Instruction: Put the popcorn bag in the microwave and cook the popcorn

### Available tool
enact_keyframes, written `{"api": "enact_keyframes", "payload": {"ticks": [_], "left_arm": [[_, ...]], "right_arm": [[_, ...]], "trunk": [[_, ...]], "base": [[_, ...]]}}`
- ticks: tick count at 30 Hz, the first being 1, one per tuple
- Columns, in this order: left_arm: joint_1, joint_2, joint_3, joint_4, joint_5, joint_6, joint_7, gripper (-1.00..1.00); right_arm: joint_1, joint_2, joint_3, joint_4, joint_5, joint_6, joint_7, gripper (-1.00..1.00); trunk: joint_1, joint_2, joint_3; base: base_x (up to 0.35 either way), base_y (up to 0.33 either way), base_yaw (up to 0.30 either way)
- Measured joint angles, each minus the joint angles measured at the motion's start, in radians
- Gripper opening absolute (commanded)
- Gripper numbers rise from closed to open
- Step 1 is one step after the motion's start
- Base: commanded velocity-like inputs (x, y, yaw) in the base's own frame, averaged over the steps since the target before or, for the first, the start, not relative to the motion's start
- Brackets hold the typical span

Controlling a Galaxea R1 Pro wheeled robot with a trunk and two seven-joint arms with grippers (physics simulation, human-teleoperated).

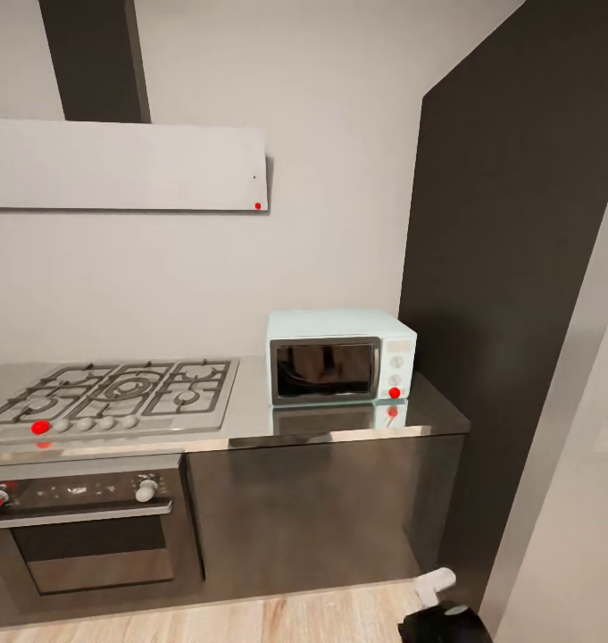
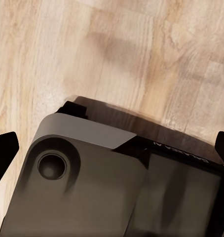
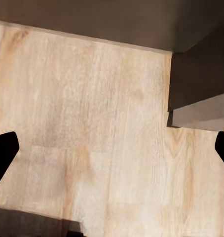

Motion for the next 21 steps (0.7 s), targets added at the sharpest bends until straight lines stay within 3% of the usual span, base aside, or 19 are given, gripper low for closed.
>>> {"api": "enact_keyframes", "payload": {"ticks": [2,5,6,10,12,17,21], "left_arm": [[0.0,0.0,0.0,0.0,0.0,0.0,0.0,1.0],[0.0,0.0,0.0,0.0,0.001,0.0,0.0,1.0],[0.0,0.0,0.0,0.0,0.001,0.0,0.0,1.0],[0.0,0.0,0.0,0.0,0.001,0.0,0.0,1.0],[0.0,0.0,0.0,0.0,0.002,0.0,0.0,1.0],[0.0,0.0,0.0,0.0,0.002,0.0,0.0,1.0],[0.0,0.0,0.0,0.0,0.002,0.0,0.0,1.0]], "right_arm": [[0.004,0.011,0.039,-0.183,-0.004,0.109,0.063,1.0],[-0.031,0.015,0.057,-0.343,-0.009,0.265,0.139,1.0],[-0.083,0.017,0.06,-0.397,-0.01,0.35,0.179,1.0],[-0.276,0.017,0.063,-0.467,-0.012,0.554,0.262,1.0],[-0.45,0.01,0.062,-0.478,-0.011,0.561,0.279,1.0],[-0.637,0.006,0.057,-0.481,-0.006,0.561,0.276,1.0],[-0.673,0.012,0.048,-0.48,-0.005,0.561,0.275,1.0]], "trunk": [[0.0,0.0,0.0],[0.0,0.0,0.0],[0.0,0.0,0.0],[0.0,0.0,0.0],[0.0,0.0,0.0],[0.0,0.0,0.0],[0.0,0.0,0.0]], "base": [[0.0,0.0,0.0],[0.0,0.0,0.0],[0.0,0.0,0.0],[0.0,0.0,0.0],[0.0,0.0,0.0],[0.0,0.0,0.0],[0.0,0.0,0.0]]}}
